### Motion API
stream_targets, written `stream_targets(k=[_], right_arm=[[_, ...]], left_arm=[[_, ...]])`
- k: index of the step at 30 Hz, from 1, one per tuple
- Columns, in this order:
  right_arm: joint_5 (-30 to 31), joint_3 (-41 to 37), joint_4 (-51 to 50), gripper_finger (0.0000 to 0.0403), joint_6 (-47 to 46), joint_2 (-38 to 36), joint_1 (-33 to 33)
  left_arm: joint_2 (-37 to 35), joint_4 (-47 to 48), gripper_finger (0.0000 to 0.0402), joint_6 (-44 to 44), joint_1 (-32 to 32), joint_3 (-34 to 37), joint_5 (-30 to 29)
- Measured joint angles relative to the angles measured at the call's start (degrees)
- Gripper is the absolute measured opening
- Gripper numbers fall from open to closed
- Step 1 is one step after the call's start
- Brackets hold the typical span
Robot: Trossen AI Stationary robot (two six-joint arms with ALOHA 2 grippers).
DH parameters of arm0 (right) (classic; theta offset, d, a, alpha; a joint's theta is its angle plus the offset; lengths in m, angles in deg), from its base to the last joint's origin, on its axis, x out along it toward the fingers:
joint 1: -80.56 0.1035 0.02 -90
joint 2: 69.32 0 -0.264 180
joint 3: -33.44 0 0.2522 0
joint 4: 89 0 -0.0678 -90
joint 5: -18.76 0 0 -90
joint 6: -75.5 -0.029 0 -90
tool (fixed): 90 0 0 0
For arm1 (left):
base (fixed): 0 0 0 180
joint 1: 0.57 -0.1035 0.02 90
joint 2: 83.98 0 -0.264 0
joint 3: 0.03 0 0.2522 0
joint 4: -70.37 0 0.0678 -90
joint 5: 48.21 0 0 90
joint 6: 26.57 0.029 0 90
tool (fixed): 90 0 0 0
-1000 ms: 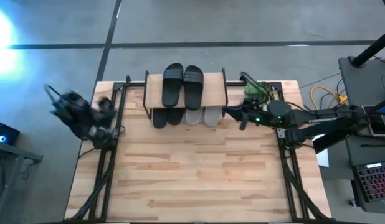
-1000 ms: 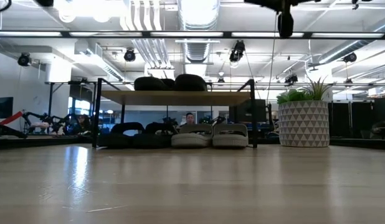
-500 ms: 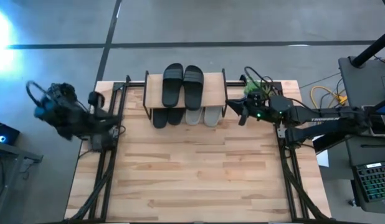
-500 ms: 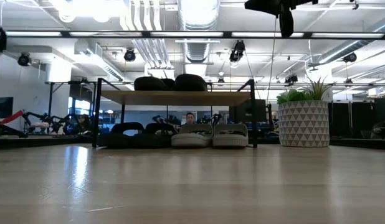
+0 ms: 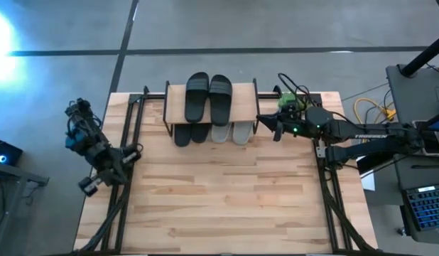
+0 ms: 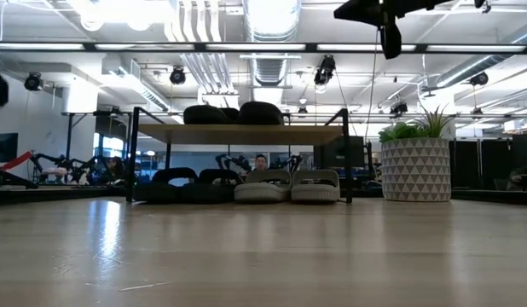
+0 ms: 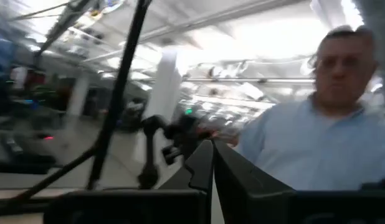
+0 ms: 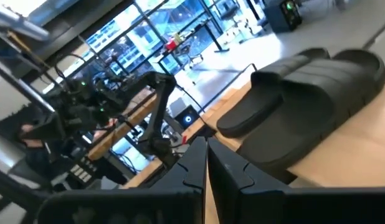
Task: Pick and place slides into the shelf
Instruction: Return to Home Position
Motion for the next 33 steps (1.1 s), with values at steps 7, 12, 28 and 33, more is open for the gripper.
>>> stream_targets(k=[7, 12, 28, 33], right_arm=[[0.29, 0.0, -0.26, 0.0009, -5.1, 0.53, 0.02], [0.71, 0.0, -0.26, 0.0009, -7.05, 0.57, 0.02], [-8.0, 0.02, -6.17, 0.0009, -3.01, -0.84, 0.02], [-8.65, 0.02, -7.5, 0.0008, -0.63, -2.37, -0.12]], left_arm=[[-9.57, -7.44, 0.0, 5.74, 0.19, 2.32, 13.09], [-15.88, -7.87, 0.0, 10.39, 0.13, 4.03, -3.88], [-12.17, -15.25, 0.0, 25.45, 0.26, 3.02, -12.99], [-10.7, -6.96, 0.0, 13.66, 0.28, 0.36, -1.89]])
